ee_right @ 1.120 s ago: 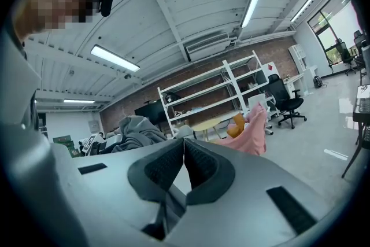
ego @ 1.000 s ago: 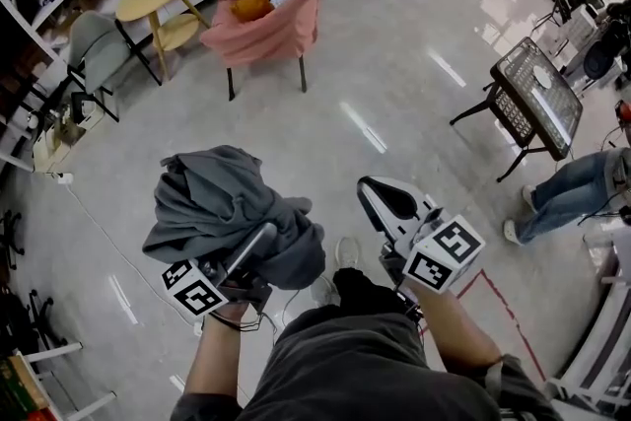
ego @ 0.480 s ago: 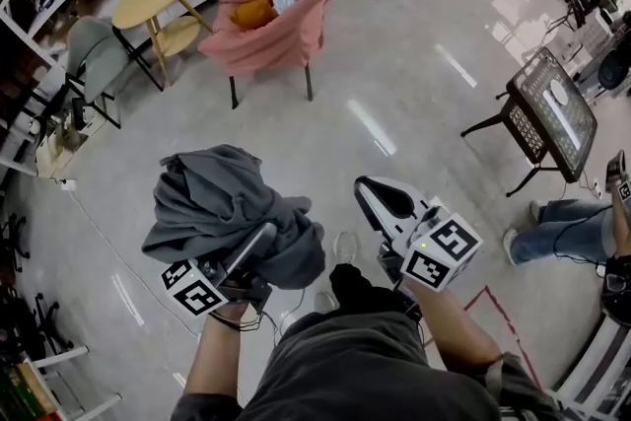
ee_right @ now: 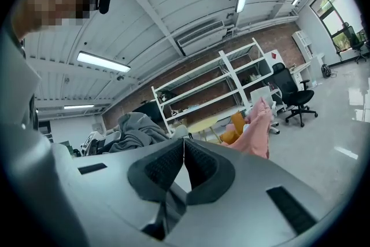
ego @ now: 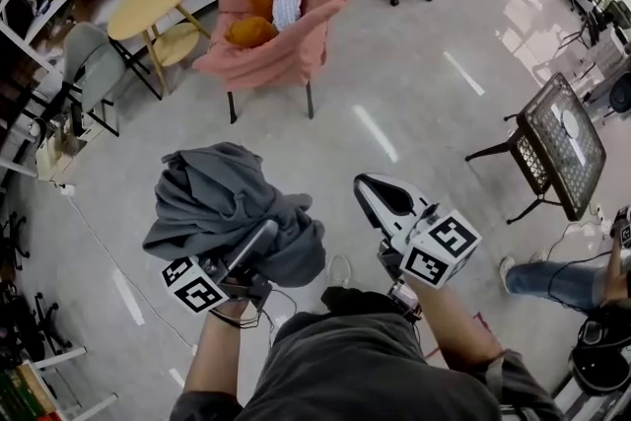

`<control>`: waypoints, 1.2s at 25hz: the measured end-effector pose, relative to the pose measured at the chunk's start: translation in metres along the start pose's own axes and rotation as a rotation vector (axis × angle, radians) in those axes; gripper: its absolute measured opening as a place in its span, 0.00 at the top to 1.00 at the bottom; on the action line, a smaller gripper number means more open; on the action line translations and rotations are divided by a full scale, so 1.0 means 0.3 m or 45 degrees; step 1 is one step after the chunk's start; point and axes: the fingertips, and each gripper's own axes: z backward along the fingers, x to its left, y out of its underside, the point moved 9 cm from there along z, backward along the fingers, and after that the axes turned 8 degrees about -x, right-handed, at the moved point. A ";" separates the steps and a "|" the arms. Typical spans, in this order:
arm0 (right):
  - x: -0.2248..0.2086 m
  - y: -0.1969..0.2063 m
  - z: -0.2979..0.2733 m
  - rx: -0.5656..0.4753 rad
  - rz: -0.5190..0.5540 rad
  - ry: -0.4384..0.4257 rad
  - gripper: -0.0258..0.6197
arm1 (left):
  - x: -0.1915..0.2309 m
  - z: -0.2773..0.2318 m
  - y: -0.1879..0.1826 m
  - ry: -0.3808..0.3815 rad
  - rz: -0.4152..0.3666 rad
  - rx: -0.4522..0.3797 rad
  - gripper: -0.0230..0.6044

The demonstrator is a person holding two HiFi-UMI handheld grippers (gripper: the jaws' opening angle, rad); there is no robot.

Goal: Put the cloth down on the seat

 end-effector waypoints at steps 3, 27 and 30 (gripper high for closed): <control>-0.084 -0.041 -0.057 0.008 -0.006 -0.008 0.94 | 0.041 -0.094 -0.026 -0.006 0.000 0.001 0.48; -0.627 -0.142 -0.665 0.013 -0.008 0.045 0.94 | 0.668 -0.634 -0.295 0.030 0.027 0.033 0.48; -0.688 -0.164 -0.830 0.008 -0.015 0.056 0.94 | 0.802 -0.699 -0.390 0.025 0.044 0.050 0.48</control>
